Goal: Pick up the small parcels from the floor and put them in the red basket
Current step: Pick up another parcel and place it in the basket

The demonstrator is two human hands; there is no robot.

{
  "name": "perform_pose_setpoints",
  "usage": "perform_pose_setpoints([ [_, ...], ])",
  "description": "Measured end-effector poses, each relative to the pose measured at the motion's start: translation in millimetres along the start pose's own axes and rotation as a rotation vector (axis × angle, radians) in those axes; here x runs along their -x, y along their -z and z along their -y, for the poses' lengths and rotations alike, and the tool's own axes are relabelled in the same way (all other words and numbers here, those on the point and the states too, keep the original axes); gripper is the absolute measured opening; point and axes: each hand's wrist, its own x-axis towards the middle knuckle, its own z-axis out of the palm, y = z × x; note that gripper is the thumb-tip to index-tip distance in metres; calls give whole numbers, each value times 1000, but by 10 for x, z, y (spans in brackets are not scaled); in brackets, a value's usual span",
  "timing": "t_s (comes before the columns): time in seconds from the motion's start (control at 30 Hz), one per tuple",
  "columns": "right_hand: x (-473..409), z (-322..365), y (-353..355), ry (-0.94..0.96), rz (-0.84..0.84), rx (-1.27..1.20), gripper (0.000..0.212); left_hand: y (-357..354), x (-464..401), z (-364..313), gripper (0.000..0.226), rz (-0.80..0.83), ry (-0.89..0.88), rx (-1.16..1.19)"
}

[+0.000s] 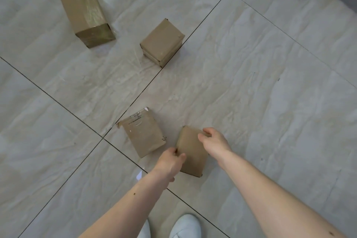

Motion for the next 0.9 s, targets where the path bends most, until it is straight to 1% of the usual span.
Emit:
perform_pose_setpoints([
  [0.1,240,110,158,6,-55,-15,44,-1,310,-101,46,-46,-61,-2],
  [0.23,783,401,398,10,-93,-49,39,115,926,-244,49,-173,-149,-41],
  [0.37,1393,827,587,41,-95,-61,33,380,1637,-477,49,-270,-192,-13],
  [0.5,1975,1313,715,92,-85,-64,30,742,2310,-709,49,-416,-213,35],
  [0.7,2679,1955,739,182,-66,-60,31,1288,3078,-836,46,-549,-234,152],
  [0.83,3021,2233,644,236,-33,-35,29,1576,3438,-800,43,-627,-275,236],
  [0.9,3163,2328,559,280,-21,-13,33,1694,3561,-718,38,-657,-286,264],
])
